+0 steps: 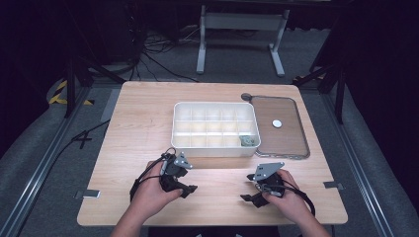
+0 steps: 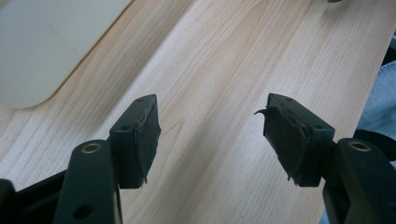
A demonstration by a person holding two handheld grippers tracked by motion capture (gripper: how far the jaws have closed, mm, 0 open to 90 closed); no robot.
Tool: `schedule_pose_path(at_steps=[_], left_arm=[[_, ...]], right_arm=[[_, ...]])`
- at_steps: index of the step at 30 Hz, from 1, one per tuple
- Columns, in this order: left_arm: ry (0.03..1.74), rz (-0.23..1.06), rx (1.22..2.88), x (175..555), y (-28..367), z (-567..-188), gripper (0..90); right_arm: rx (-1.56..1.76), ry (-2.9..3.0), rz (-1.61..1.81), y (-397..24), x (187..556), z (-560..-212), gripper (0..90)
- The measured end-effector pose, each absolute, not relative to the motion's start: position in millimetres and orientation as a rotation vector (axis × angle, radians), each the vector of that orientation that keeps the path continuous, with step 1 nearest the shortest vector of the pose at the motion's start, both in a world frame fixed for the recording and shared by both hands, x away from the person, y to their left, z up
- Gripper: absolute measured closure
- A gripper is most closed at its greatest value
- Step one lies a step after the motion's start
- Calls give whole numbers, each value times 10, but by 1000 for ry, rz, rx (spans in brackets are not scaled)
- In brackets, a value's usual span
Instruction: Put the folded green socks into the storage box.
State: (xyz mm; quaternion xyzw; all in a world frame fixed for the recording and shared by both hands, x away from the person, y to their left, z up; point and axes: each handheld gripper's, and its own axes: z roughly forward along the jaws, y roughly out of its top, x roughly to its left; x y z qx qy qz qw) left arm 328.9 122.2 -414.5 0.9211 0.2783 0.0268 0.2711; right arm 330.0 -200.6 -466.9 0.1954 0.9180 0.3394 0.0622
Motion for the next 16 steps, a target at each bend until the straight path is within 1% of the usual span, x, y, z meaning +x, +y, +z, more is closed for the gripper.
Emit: schedule_pose_path(at_steps=[7,9,16], left_arm=[[730,39,2517,3283,1204,-4193,361],[726,38,2523,3280,1201,-4201,359],[714,3,2554,3273,1181,-4232,357]], right_arm=[[541,2724,1067,-1972,3202,-4755,237],[532,2711,1091,-1963,3176,-4787,216],[546,2700,1149,-1937,3134,-4829,195]])
